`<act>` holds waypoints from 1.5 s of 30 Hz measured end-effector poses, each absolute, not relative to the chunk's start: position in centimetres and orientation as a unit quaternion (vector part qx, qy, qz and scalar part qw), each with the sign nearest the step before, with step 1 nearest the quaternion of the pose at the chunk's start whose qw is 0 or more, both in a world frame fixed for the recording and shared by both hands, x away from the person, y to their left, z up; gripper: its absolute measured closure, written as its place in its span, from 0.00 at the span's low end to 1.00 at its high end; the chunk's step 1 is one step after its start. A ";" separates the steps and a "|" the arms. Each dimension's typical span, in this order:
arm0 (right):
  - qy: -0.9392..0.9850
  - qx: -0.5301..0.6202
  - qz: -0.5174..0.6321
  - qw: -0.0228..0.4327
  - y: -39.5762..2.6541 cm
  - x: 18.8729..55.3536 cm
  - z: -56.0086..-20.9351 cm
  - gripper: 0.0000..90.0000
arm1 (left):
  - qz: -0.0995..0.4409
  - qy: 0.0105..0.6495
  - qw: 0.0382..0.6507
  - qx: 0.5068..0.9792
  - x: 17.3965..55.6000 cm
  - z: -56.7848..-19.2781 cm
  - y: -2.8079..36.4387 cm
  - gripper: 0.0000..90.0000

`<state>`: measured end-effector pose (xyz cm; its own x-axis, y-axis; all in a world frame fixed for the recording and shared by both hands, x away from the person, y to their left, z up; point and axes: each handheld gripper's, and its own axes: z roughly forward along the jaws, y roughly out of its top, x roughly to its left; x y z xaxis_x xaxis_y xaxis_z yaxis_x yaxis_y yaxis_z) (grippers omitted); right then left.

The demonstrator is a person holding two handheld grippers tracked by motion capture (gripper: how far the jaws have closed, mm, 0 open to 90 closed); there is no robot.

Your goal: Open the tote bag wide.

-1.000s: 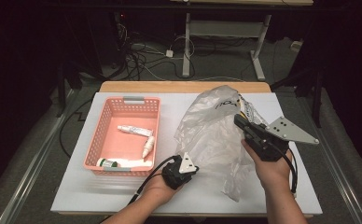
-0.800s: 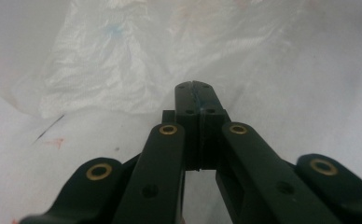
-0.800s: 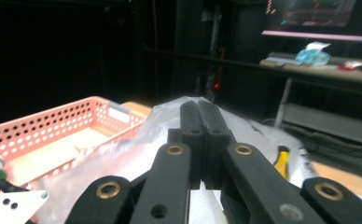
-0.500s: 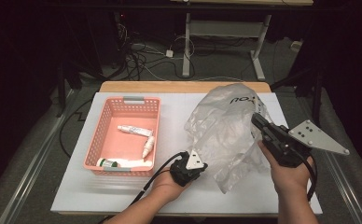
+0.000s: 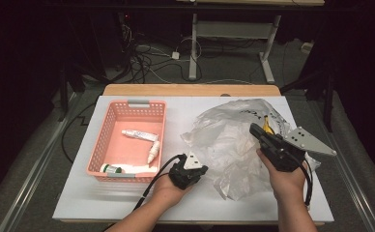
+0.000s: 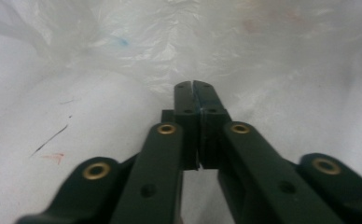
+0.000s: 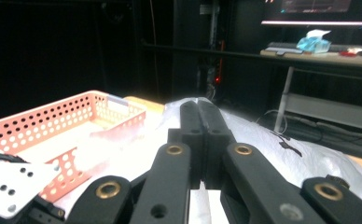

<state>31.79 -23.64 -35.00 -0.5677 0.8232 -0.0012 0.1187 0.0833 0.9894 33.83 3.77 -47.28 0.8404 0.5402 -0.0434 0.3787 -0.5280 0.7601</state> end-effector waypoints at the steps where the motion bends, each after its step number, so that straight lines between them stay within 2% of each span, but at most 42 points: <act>1: 0.677 0.346 0.575 0.303 -23.5 32.0 -35.2 1.00 | 0.096 0.262 0.413 0.867 33.7 -47.2 3.9 0.81; 7: 0.680 0.341 0.577 0.298 -23.3 32.2 -35.0 1.00 | 0.087 0.243 0.448 0.856 32.4 -45.9 4.6 0.54; 9: 0.682 0.337 0.577 0.299 -23.3 32.1 -35.0 1.00 | 0.087 0.236 0.462 0.850 31.9 -45.4 4.9 0.51; 10: 0.681 0.336 0.578 0.299 -23.3 31.9 -35.0 1.00 | 0.087 0.234 0.470 0.847 31.7 -45.2 5.1 0.44; 12: 0.680 0.335 0.582 0.294 -23.4 31.8 -35.1 1.00 | 0.081 0.230 0.489 0.837 31.2 -44.9 5.6 0.41; 15: 0.680 0.337 0.583 0.291 -23.4 31.5 -35.3 1.00 | 0.076 0.229 0.501 0.831 31.0 -44.9 6.0 0.30; 20: 0.682 0.342 0.580 0.285 -23.5 31.5 -36.0 1.00 | 0.077 0.245 0.528 0.809 30.8 -44.1 6.9 0.19; 24: 0.682 0.345 0.581 0.280 -23.6 31.5 -36.3 1.00 | 0.088 0.239 0.522 0.814 30.6 -43.9 7.1 0.15; 25: 0.683 0.347 0.580 0.277 -23.7 31.5 -36.5 1.00 | 0.086 0.240 0.516 0.818 30.5 -43.5 7.1 0.07; 26: 0.683 0.347 0.580 0.277 -23.7 31.5 -36.5 1.00 | 0.086 0.240 0.516 0.818 30.5 -43.5 7.1 0.05; 29: 0.680 0.345 0.584 0.276 -23.7 31.6 -36.5 1.00 | 0.090 0.239 0.524 0.812 30.0 -42.6 7.3 0.00; 45: 0.670 0.348 0.592 0.281 -24.3 31.6 -36.2 1.00 | 0.126 0.274 0.519 0.800 30.7 -40.9 10.7 0.00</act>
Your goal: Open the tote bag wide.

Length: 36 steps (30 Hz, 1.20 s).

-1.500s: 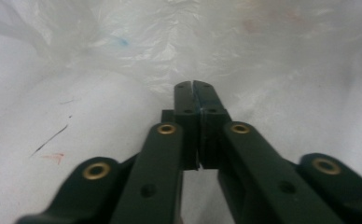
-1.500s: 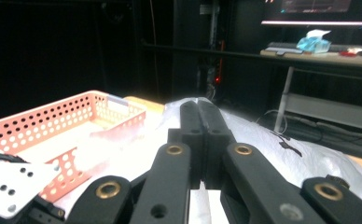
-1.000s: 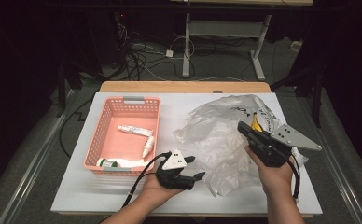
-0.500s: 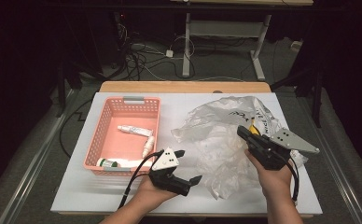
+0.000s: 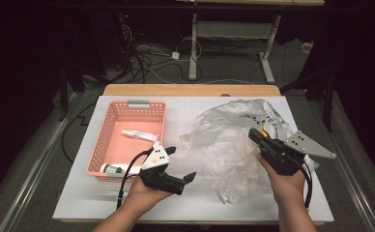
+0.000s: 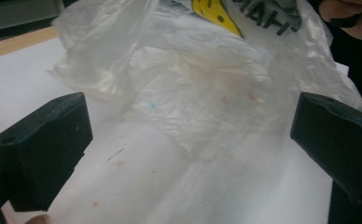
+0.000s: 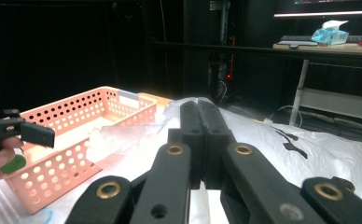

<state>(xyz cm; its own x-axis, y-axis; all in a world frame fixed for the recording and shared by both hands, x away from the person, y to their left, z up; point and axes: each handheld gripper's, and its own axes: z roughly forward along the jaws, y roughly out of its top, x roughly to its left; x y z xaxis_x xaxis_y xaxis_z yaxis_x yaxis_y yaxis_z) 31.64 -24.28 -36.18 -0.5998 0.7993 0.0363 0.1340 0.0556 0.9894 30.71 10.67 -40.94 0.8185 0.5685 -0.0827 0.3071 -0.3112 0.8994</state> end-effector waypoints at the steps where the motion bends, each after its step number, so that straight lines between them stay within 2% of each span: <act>1: 0.671 0.349 0.592 0.279 -24.3 31.7 -36.2 1.00 | 0.130 0.278 0.519 0.798 30.8 -40.9 11.0 0.00; 7: 0.674 0.349 0.589 0.279 -24.2 31.9 -36.3 1.00 | 0.155 0.300 0.503 0.796 31.4 -40.6 13.2 0.00; 26: 0.676 0.346 0.587 0.280 -24.7 31.9 -36.3 1.00 | 0.171 0.371 0.482 0.775 33.2 -39.9 18.8 0.00; 36: 0.675 0.346 0.589 0.279 -24.6 32.0 -36.2 1.00 | 0.203 0.398 0.475 0.758 33.7 -39.5 22.0 0.00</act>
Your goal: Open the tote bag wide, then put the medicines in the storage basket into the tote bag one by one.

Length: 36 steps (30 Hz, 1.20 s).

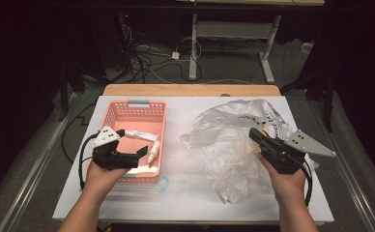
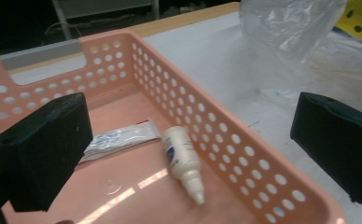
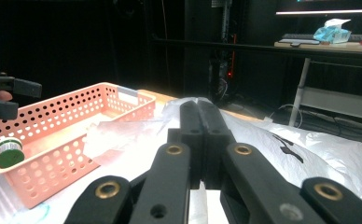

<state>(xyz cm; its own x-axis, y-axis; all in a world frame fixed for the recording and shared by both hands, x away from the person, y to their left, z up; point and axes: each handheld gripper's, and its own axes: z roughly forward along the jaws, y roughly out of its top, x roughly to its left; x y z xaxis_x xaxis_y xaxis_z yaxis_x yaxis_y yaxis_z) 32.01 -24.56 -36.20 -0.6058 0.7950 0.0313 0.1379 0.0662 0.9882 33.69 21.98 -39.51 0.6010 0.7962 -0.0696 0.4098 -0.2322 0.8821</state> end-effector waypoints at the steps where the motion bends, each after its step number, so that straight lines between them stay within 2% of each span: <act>1: 0.676 0.344 0.590 0.278 -24.6 32.1 -36.2 1.00 | 0.208 0.399 0.470 0.760 33.7 -39.6 22.3 0.00; 7: 0.677 0.346 0.588 0.277 -24.5 32.5 -36.3 1.00 | 0.195 0.416 0.472 0.752 34.2 -39.9 23.6 0.00; 15: 0.679 0.339 0.588 0.278 -24.3 32.3 -36.2 1.00 | 0.183 0.417 0.479 0.751 34.7 -39.5 23.3 0.00; 20: 0.680 0.342 0.588 0.273 -24.3 32.3 -36.4 1.00 | 0.180 0.430 0.500 0.730 35.7 -38.9 23.4 0.00; 24: 0.678 0.341 0.590 0.275 -24.3 32.1 -36.2 1.00 | 0.176 0.438 0.479 0.740 37.4 -38.8 23.5 0.00; 25: 0.678 0.340 0.591 0.277 -24.4 32.0 -36.1 1.00 | 0.171 0.444 0.480 0.737 37.8 -38.8 23.7 0.06; 26: 0.678 0.340 0.591 0.277 -24.4 32.0 -36.1 1.00 | 0.171 0.449 0.478 0.735 38.2 -38.7 23.9 0.06; 27: 0.678 0.338 0.591 0.277 -24.4 32.0 -36.1 1.00 | 0.177 0.453 0.475 0.734 38.5 -38.7 24.1 0.21; 28: 0.678 0.338 0.591 0.277 -24.4 32.0 -36.1 1.00 | 0.179 0.454 0.472 0.734 39.0 -38.6 24.2 0.21; 31: 0.679 0.338 0.592 0.275 -24.3 31.9 -36.2 1.00 | 0.171 0.472 0.449 0.739 40.4 -38.8 24.3 0.39; 32: 0.680 0.337 0.592 0.273 -24.3 31.9 -36.2 1.00 | 0.176 0.479 0.437 0.741 40.8 -38.9 24.3 0.53; 34: 0.679 0.337 0.592 0.272 -24.2 32.0 -36.2 1.00 | 0.164 0.500 0.417 0.741 41.9 -39.2 24.4 0.56; 35: 0.681 0.335 0.592 0.271 -24.0 32.0 -36.3 1.00 | 0.159 0.507 0.408 0.743 42.4 -39.3 24.4 0.69; 36: 0.681 0.335 0.592 0.271 -24.0 32.0 -36.3 1.00 | 0.158 0.510 0.404 0.743 42.8 -39.4 24.5 0.69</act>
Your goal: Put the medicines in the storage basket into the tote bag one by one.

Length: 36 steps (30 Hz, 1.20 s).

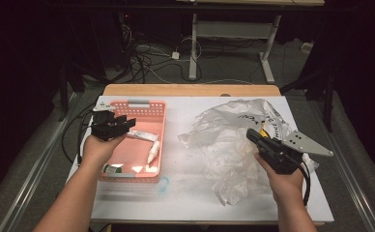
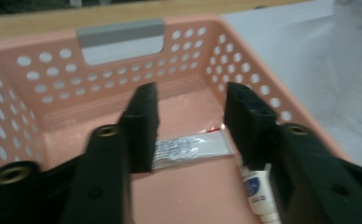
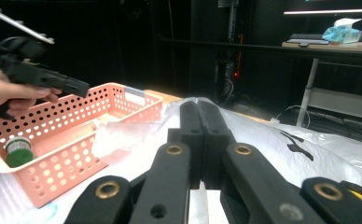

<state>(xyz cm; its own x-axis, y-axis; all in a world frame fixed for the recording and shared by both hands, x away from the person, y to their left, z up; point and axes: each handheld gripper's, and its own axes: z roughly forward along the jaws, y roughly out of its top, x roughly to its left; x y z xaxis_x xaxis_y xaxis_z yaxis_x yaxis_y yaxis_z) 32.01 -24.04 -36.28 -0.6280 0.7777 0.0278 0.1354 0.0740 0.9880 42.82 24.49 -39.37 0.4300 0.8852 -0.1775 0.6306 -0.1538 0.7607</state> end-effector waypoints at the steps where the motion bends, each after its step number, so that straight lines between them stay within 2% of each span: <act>1: 0.682 0.335 0.592 0.269 -24.0 32.0 -36.3 1.00 | 0.152 0.517 0.400 0.741 43.2 -39.5 24.5 0.78; 2: 0.682 0.335 0.592 0.269 -24.0 32.0 -36.3 1.00 | 0.149 0.523 0.395 0.741 43.7 -39.6 24.6 0.78; 3: 0.682 0.334 0.592 0.269 -24.0 32.1 -36.3 1.00 | 0.145 0.528 0.389 0.741 44.1 -39.7 24.7 0.90; 4: 0.682 0.334 0.592 0.269 -24.0 32.1 -36.3 1.00 | 0.143 0.537 0.378 0.740 44.6 -39.8 24.7 0.90; 6: 0.682 0.333 0.593 0.269 -23.9 32.2 -36.3 1.00 | 0.144 0.552 0.356 0.740 45.5 -40.1 24.7 0.98; 13: 0.683 0.332 0.595 0.265 -23.9 32.2 -36.3 1.00 | 0.151 0.570 0.267 0.762 48.2 -42.4 23.8 0.98; 23: 0.685 0.323 0.597 0.265 -23.9 32.1 -36.2 1.00 | 0.145 0.574 0.211 0.778 49.4 -43.9 23.0 0.98; 36: 0.685 0.321 0.598 0.265 -23.6 32.0 -36.2 1.00 | 0.140 0.571 0.182 0.788 49.8 -44.3 22.8 0.98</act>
